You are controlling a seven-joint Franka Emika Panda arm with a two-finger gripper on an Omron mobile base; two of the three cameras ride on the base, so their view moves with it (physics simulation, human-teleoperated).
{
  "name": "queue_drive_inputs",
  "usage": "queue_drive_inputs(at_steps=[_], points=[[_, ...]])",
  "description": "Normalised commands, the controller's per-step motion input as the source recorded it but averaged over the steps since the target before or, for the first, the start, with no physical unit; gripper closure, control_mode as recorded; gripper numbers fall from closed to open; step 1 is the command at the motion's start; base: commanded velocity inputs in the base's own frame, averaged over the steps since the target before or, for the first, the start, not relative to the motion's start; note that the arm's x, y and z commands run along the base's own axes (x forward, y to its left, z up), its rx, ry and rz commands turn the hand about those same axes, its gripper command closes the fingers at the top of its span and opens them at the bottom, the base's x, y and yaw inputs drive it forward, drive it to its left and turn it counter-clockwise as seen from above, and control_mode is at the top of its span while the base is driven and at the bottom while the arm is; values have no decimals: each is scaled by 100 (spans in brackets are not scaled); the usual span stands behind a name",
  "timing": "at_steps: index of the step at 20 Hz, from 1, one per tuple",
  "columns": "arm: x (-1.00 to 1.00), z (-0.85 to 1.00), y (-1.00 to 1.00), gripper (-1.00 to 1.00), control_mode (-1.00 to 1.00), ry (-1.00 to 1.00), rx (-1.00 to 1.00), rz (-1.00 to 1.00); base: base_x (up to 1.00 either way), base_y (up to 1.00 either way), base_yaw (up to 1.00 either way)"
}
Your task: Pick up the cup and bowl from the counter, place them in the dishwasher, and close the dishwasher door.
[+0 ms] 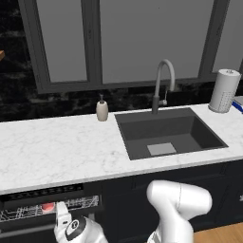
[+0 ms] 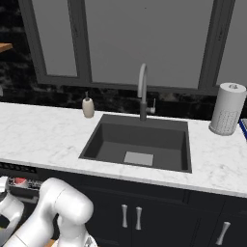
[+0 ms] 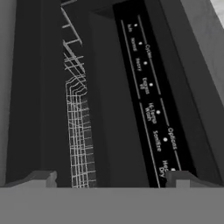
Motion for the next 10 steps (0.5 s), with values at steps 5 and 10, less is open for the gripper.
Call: queue_drive_inputs(at_steps=[5,10], points=[[100,-11,-42,-100,-100,0,9,0,0,0,0],[100,-9,-41,-100,-100,0,9,0,0,0,0]])
